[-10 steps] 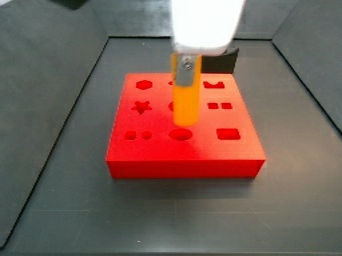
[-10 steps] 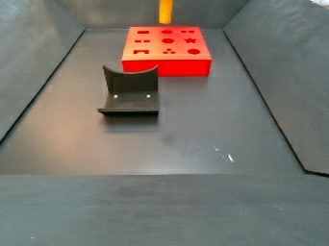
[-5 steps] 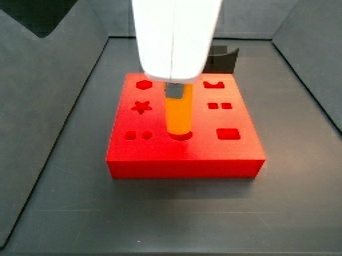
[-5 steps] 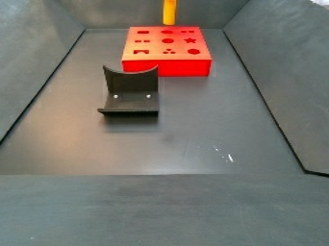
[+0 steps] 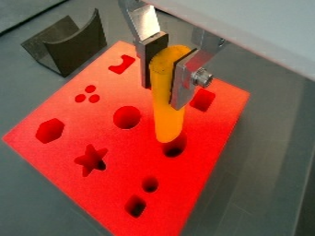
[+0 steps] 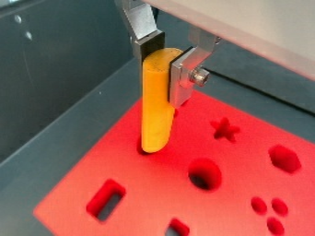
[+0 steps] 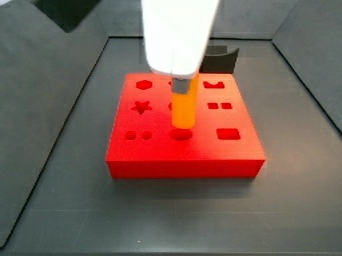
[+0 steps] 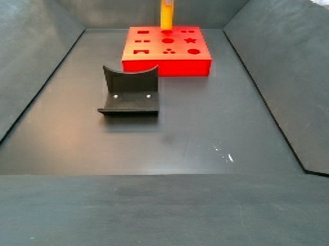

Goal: Insert the oval object.

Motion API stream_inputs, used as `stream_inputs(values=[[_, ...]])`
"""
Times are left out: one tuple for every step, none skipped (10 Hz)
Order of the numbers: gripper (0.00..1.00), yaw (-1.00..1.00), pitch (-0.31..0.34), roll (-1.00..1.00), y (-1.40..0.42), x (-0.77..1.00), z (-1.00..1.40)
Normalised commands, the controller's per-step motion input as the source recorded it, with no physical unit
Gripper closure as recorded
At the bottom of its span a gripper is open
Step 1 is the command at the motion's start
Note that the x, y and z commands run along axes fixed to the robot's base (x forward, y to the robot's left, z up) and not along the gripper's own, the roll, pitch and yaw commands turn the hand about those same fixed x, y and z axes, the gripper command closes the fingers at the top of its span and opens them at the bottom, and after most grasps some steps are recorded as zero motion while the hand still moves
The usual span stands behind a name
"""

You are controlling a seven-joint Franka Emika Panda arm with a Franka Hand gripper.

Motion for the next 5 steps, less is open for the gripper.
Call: stream_inputs(values=[[1.0, 0.0, 0.083, 0.11, -0.14, 0.01, -0.15], [1.0, 0.0, 0.116, 0.15, -0.23, 0.07, -0.13], [1.0, 0.03, 0.124, 0.17, -0.22, 0.13, -0.14], [1.0, 0.07, 0.124, 0.17, -0.1, 0.2, -0.14], [1.0, 0.08, 0.13, 0.18, 0.0, 0.13, -0.18]])
